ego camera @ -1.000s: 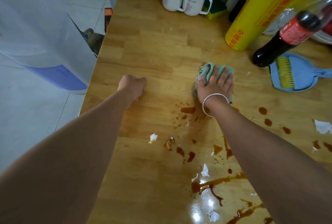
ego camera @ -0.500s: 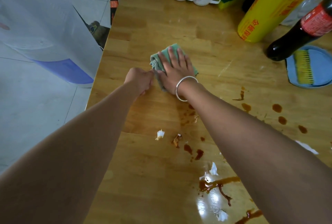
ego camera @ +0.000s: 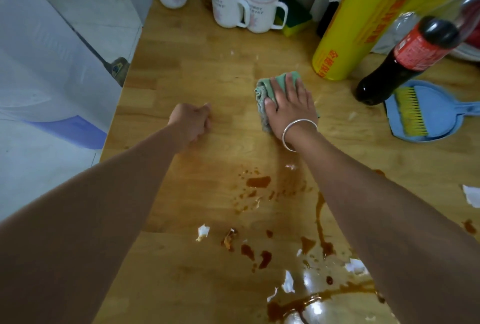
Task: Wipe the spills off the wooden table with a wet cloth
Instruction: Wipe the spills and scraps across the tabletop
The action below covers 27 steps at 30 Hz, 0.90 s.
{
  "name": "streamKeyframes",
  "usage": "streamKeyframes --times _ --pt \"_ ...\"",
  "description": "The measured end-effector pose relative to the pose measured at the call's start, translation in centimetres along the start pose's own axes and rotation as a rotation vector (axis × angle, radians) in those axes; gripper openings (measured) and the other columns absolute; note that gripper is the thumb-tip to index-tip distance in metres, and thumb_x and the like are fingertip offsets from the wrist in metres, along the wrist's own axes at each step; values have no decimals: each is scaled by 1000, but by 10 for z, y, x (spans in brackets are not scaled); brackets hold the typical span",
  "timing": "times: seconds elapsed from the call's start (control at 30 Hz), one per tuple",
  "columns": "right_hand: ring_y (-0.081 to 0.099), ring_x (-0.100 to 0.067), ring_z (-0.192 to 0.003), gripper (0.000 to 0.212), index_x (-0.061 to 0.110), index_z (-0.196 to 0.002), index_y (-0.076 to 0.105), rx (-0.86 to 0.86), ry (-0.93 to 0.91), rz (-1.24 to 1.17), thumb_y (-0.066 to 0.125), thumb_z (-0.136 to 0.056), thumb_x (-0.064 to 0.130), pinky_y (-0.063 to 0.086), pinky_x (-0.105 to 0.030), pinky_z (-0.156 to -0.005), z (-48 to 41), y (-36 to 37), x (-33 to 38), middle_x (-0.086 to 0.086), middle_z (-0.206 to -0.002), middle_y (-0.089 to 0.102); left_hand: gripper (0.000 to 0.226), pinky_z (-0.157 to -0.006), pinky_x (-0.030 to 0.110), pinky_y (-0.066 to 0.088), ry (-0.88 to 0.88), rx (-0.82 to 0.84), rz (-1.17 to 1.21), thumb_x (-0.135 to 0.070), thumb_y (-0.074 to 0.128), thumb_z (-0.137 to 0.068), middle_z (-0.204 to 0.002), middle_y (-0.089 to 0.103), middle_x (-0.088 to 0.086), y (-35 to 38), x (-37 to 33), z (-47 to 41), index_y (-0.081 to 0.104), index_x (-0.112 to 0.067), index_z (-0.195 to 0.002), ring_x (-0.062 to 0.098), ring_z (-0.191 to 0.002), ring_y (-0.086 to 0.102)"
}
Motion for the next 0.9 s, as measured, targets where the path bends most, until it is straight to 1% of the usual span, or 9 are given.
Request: streamKeyframes --times 0.1,0.23,0.3,0.4,0.47,0.53,0.63,0.8,0.9 --pt "-10 -22 -148 56 33 -153 1 12 63 37 16 -99 45 -7 -38 -119 -17 -3 -12 0 -161 -9 48 -34 14 20 -30 17 6 -33 50 -97 -27 34 -9 0 4 -4 51 -14 -53 11 -24 27" --pt "-12 -24 -147 55 32 -152 -2 27 85 68 15 -101 40 -6 -42 -119 -38 -2 12 0 -161 -13 44 -34 13 21 -14 13 -29 -26 50 -93 -28 35 -9 0 7 -5 52 -14 -51 9 -22 27" --pt "-13 -24 -147 55 32 -152 -2 45 -12 79 15 -101 39 -6 -42 -119 -42 2 41 -1 -161 -13 45 -32 11 20 -21 10 -22 -24 50 -92 -28 36 -7 0 6 -6 52 -14 -49 10 -22 28" --pt "-14 -22 -147 54 35 -152 -1 88 -261 83 18 -101 39 -7 -41 -119 -29 15 97 1 -161 -13 51 -27 9 19 -19 13 4 -24 49 -92 -25 36 -5 1 6 -5 55 -15 -42 13 -27 36" --pt "-15 -21 -147 54 38 -151 1 123 -389 76 20 -101 37 -7 -41 -119 -20 20 120 2 -160 -14 44 -24 10 24 15 17 -37 -25 49 -96 -24 41 -6 1 2 -4 55 -15 -53 7 -26 41" --pt "-15 -19 -147 53 39 -151 2 158 -424 54 20 -101 36 -7 -38 -119 -17 19 117 3 -160 -14 41 -23 10 24 22 17 -37 -23 49 -97 -24 39 -8 1 -1 -1 52 -14 -58 4 -20 36" --pt "-13 -19 -147 54 38 -152 0 127 -311 20 16 -101 42 -6 -36 -118 -18 11 80 3 -160 -14 43 -27 8 16 -19 -13 -25 -23 52 -93 -25 33 -8 1 3 0 51 -15 -51 9 -18 25" --pt "-9 -20 -148 55 35 -152 1 45 -7 23 17 -101 44 -6 -37 -119 -13 -10 -15 1 -161 -10 45 -27 7 16 -32 -14 -9 -29 54 -94 -25 34 -9 1 4 -1 53 -15 -51 7 -17 26" --pt "-8 -20 -148 55 35 -152 2 27 53 26 19 -101 44 -4 -38 -119 -1 -17 -53 2 -162 -8 46 -28 7 16 -29 -20 -9 -30 54 -94 -26 34 -9 2 6 -3 53 -15 -51 7 -17 26"
Point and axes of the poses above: each hand's wrist, its own z-axis away from the middle knuckle, its own y-axis out of the palm, x = y × z, the point moved 6 cm from there along -z, towards the middle knuckle
